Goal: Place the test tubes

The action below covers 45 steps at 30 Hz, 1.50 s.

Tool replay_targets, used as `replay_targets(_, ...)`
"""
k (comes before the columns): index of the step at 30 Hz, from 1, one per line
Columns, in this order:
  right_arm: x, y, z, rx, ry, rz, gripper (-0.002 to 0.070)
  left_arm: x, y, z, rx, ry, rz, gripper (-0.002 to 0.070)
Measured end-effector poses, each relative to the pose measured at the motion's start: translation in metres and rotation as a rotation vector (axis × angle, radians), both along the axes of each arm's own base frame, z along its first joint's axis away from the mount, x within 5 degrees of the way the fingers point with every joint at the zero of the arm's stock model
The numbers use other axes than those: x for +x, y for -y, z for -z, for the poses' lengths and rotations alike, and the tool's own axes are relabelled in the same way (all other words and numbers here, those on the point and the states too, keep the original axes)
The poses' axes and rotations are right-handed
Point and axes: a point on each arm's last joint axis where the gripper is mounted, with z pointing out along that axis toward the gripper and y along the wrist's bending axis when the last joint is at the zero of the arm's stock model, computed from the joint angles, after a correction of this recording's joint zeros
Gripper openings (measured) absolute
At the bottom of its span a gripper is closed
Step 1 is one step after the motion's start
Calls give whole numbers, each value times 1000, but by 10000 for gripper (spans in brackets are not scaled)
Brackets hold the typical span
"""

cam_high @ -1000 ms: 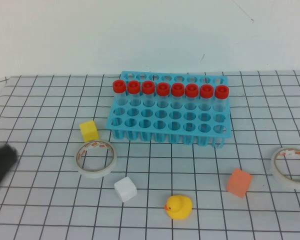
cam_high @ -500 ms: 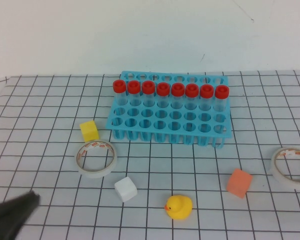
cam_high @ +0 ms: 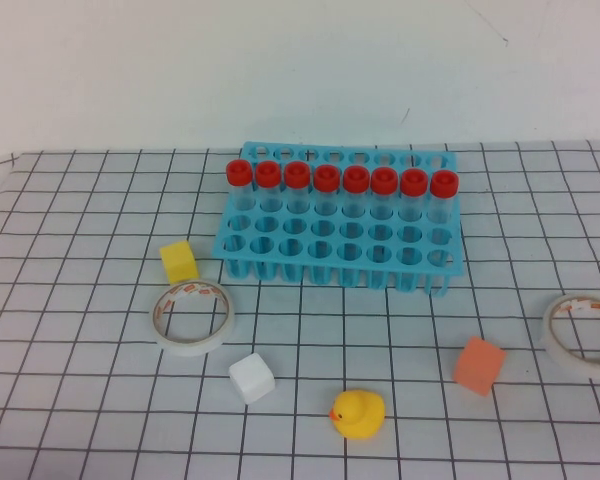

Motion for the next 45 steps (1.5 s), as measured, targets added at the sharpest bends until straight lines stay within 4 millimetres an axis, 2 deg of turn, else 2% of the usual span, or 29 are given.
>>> replay_targets(10, 0, 0, 0, -1, -1, 1, -1, -4, 0, 34, -3, -318, -19, 0)
replay_targets(45, -2, 2, 0, -9, 5, -5, -1, -4, 0, 34, 19, -328, -17, -1)
